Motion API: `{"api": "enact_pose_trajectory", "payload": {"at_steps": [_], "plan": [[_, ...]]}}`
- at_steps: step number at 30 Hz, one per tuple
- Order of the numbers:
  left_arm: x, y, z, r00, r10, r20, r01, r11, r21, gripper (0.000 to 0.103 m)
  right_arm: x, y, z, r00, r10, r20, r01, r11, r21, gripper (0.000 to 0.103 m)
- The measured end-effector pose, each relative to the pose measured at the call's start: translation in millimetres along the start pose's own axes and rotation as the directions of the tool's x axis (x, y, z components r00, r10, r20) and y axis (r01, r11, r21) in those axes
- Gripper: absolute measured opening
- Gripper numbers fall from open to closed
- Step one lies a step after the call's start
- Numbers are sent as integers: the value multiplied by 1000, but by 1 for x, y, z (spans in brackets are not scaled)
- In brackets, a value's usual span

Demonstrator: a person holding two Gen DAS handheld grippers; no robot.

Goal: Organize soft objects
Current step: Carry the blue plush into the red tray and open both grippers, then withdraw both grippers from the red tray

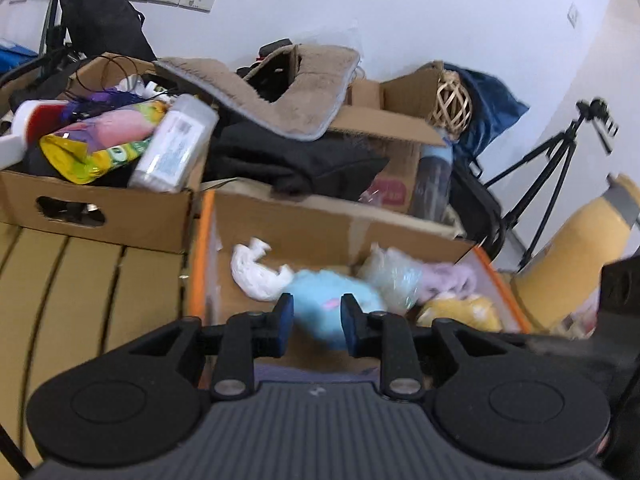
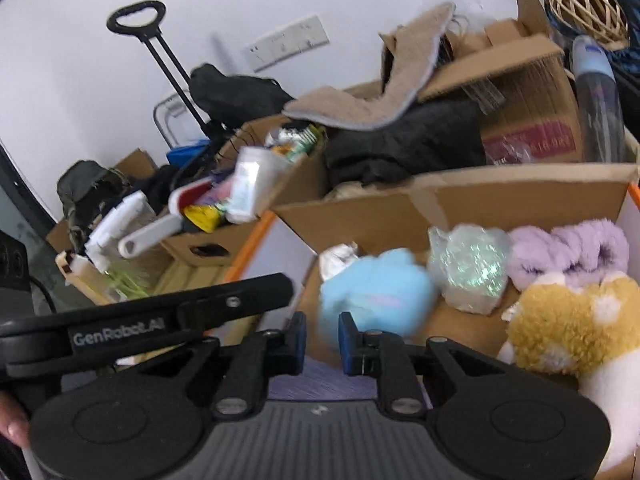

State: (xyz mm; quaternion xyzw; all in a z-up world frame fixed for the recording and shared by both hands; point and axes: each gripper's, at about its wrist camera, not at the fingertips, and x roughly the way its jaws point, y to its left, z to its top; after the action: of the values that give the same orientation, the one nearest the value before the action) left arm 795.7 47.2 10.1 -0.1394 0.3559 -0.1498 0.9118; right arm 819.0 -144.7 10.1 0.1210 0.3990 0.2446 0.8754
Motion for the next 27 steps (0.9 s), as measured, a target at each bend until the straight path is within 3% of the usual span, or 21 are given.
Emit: {"api": "enact_pose_trajectory", "payload": {"at_steps": [7,11,17,23,27], "plan": [[-43,-9,-6,995,86,44,-89,992,85,51,-25,-11,0,999,-33,25,33,999,11,19],[-87,-19,-8,990,108,88,-120,983,137,70,-72,-10,3,995,-77,59,78,997,-24,30],[-163,-40,-27,973,158,170,-189,964,186,80,-151,1,-6,984,-126,125,134,989,-56,36],[-238,-69,-83,944,187,271,-255,936,243,96,-226,32,-46,969,-148,200,176,975,-132,48],[-282,-85,-140,925,183,333,-277,924,264,99,-272,56,-96,951,-157,268,217,953,-213,55]]}}
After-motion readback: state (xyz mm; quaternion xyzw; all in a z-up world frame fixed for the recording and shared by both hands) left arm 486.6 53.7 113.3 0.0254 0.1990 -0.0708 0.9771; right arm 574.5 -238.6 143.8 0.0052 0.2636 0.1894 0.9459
